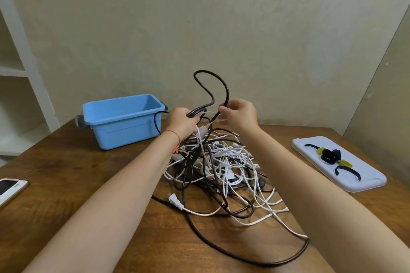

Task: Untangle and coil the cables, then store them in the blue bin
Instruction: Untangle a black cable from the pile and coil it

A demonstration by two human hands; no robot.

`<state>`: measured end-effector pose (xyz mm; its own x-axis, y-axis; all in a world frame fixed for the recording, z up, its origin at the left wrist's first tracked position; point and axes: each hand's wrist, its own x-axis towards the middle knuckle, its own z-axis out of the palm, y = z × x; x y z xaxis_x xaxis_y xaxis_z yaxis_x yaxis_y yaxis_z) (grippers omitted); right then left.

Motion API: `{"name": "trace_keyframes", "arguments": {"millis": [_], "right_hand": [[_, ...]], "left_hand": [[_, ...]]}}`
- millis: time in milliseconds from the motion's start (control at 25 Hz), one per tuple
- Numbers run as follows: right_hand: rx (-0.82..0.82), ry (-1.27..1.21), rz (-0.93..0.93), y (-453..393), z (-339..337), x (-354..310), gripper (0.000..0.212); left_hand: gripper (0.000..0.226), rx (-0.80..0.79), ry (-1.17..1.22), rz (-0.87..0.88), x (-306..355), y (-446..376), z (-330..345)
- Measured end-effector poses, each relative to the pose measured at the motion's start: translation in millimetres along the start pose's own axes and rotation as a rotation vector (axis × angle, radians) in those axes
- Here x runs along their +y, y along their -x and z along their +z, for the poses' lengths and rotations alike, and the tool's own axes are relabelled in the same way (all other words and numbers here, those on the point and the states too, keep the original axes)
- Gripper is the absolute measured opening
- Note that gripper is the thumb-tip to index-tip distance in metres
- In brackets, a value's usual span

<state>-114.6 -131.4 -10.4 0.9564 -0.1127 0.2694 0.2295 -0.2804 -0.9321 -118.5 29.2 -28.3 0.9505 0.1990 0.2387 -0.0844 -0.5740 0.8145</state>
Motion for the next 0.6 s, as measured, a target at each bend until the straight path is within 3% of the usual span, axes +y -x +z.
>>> {"name": "trace_keyframes", "arguments": {"millis": [80, 200, 320, 360, 520, 600], "right_hand": [[0.020, -0.025, 0.031, -8, -10, -5, 0.005], [0.228, -0.371, 0.158, -27, -57, -26, 0.005], [0.359, -0.565, 0.295, -41, -102, -34, 0.024], [0.314, -0.574, 0.346, -40, -104, -34, 0.029], [-0.050, -0.526, 0.510, -28, -79, -22, 0.039], [-0.051, -0.660, 0.531, -27, -71, -20, 0.037]], "left_hand": [[0.029, 0.043, -0.007, -0.115, -14, -8, 0], [0.033, 0.136, 0.132, -0.357, -44, -19, -10], [0.024, 0.110, 0.350, -0.441, -50, -23, -15], [0.017, 0.069, 0.441, -0.423, -40, -21, -13], [0.026, -0.073, 0.704, -0.251, 19, -6, -5], [0.027, -0.210, 0.690, -0.121, 38, 6, -8]]}}
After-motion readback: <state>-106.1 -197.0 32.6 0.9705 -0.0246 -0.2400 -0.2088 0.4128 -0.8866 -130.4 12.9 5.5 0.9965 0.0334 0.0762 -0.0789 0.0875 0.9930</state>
